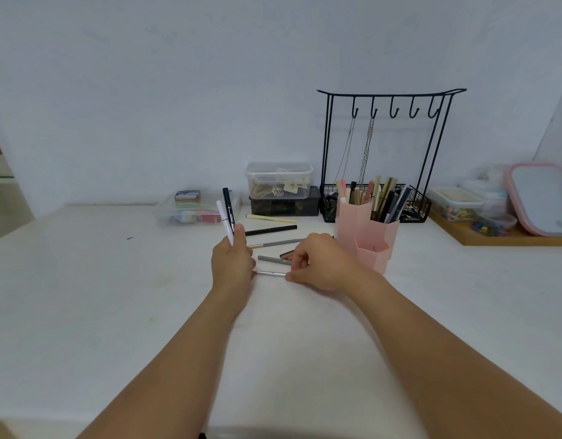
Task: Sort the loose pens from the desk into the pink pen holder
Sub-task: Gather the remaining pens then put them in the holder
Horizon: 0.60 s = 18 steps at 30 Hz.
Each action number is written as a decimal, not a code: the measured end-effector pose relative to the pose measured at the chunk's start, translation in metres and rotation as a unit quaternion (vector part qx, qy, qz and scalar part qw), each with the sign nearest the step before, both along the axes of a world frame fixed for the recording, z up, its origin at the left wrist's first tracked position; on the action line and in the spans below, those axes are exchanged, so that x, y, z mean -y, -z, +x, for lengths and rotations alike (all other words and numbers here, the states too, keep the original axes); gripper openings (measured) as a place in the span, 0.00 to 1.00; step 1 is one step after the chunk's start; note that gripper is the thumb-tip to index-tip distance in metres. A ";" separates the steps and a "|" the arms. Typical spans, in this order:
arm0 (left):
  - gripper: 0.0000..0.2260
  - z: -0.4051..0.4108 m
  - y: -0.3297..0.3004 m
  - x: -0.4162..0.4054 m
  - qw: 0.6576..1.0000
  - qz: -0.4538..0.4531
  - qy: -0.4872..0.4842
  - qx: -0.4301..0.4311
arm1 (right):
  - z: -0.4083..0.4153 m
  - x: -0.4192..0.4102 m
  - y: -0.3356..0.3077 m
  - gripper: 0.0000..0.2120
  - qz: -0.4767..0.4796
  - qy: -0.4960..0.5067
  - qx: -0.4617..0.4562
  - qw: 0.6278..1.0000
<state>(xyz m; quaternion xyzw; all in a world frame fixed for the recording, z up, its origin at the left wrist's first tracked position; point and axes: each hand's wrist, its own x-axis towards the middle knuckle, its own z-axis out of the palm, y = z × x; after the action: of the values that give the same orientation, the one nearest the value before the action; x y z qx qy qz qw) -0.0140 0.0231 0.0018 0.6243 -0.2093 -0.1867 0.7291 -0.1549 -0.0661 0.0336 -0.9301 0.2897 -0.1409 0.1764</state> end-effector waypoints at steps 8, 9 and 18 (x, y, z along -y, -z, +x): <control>0.19 0.000 0.002 0.000 0.999 0.014 0.014 0.034 | 0.003 0.006 0.004 0.09 0.025 0.002 -0.001 1.000; 0.18 0.001 0.002 0.000 0.999 0.019 0.016 0.035 | 0.003 0.007 0.004 0.09 0.039 0.007 0.016 0.999; 0.14 -0.005 -0.005 -0.004 0.996 -0.014 0.083 0.007 | 0.007 -0.010 -0.008 0.08 0.388 -0.032 0.282 0.877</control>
<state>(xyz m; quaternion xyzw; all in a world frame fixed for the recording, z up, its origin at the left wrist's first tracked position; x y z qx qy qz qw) -0.0185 0.0275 0.0063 0.5955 -0.2685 -0.2394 0.7183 -0.1475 -0.0564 0.0415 -0.7168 0.2289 -0.2675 0.6018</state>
